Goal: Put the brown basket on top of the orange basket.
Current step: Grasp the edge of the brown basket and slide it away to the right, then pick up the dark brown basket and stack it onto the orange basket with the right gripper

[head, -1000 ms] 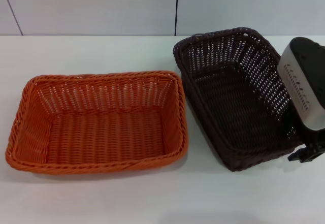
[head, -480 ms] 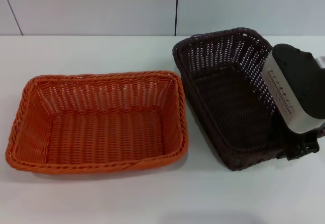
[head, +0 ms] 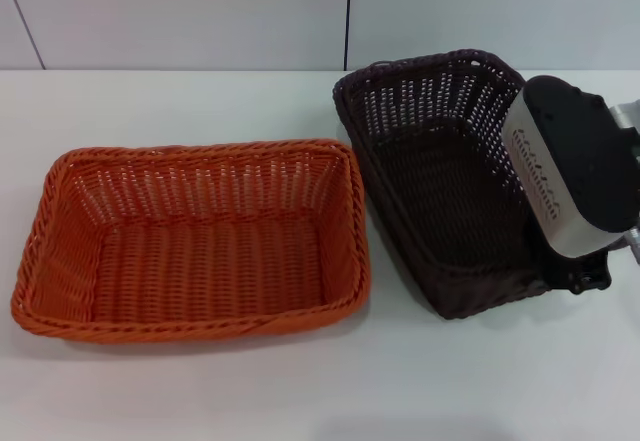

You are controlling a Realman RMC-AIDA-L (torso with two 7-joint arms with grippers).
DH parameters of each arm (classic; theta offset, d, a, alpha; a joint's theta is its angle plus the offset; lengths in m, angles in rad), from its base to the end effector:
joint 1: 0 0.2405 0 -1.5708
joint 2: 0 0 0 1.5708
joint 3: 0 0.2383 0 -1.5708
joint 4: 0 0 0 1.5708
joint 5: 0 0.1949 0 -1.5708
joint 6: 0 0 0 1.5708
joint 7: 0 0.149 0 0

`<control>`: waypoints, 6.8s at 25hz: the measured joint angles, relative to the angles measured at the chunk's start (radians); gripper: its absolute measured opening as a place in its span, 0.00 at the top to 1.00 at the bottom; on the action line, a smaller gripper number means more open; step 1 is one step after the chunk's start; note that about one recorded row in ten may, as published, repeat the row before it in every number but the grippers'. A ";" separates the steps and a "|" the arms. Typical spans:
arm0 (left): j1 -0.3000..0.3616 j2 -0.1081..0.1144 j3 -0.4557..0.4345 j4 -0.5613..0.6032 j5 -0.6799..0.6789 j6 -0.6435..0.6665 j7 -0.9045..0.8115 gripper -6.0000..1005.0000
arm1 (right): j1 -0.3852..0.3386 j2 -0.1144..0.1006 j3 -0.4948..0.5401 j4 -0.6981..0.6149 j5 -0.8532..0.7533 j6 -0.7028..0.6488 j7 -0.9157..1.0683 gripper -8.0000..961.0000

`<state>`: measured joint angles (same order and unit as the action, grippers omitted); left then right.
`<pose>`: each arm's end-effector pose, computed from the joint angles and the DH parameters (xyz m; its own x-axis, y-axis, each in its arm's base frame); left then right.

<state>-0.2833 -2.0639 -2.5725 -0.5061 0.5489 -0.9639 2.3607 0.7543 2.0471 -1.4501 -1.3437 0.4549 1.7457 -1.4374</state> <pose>-0.3878 0.2963 0.1739 0.4578 -0.2835 0.8426 0.8787 0.2885 -0.3803 0.1491 0.3346 0.0125 0.7568 0.2614 0.5991 0.2824 -0.9574 0.0609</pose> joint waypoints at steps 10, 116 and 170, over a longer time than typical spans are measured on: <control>0.001 0.004 -0.001 0.000 -0.005 -0.001 0.000 0.55 | -0.010 0.014 0.022 -0.175 -0.034 0.066 0.061 0.86; 0.018 -0.003 -0.003 0.232 -0.127 -0.169 -0.008 0.55 | 0.301 -0.120 0.168 0.070 0.359 0.127 -1.009 0.86; 0.063 0.001 0.009 0.274 -0.118 -0.285 -0.012 0.55 | 0.433 0.020 0.221 0.383 0.213 -0.130 -1.204 0.86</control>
<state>-0.2208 -2.0627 -2.5631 -0.2317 0.4312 -1.2485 2.3484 1.1877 2.0676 -1.2294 -0.9604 0.6676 1.6158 -2.6411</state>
